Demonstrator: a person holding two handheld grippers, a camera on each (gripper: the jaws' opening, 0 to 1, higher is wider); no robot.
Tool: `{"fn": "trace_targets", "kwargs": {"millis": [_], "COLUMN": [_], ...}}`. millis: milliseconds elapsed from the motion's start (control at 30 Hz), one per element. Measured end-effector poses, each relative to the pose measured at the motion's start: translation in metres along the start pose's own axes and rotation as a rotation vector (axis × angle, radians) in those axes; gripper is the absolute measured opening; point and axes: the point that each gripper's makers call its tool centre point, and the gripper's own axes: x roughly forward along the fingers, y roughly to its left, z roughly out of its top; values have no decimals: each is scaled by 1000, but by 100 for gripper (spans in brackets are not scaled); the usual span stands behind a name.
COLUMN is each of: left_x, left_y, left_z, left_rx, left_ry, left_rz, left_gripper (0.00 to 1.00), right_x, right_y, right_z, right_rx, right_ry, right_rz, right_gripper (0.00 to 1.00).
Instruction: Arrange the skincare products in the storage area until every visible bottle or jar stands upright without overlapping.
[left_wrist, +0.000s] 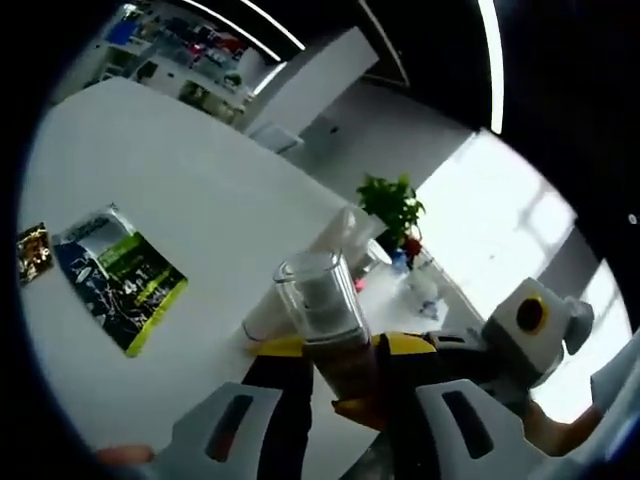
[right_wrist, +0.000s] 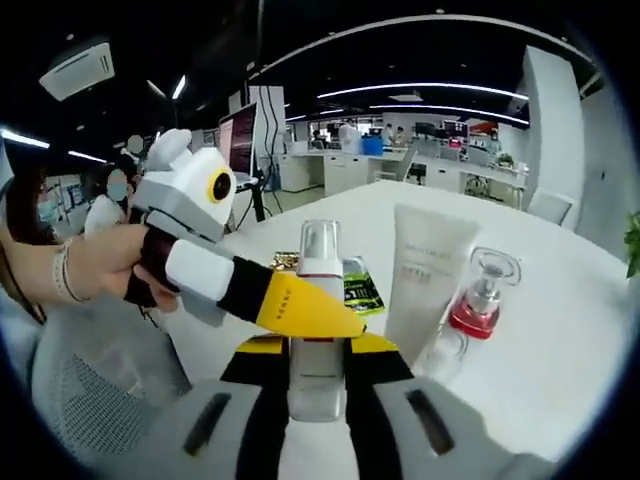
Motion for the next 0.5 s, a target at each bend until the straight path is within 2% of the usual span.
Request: {"fn": "trace_targets", "kwargs": {"millis": [67, 167, 300, 433, 500], "left_x": [1, 1, 1, 1, 2], "left_y": [2, 4, 12, 16, 13], "left_z": [1, 5, 3, 3, 1], "left_rx": [0, -2, 85, 105, 167], "left_ry": [-7, -14, 5, 8, 15], "left_rz": [-14, -18, 32, 42, 57], "left_gripper": [21, 20, 19, 18, 18], "right_x": [2, 4, 12, 14, 15], "right_y": [-3, -4, -3, -3, -2], "right_z": [-1, -1, -8, -13, -14], "right_rx": [-42, -58, -45, -34, 6], "right_ry": [18, 6, 24, 22, 16], "right_rz": [-9, -12, -1, 10, 29], "right_gripper": [19, 20, 20, 20, 20]}}
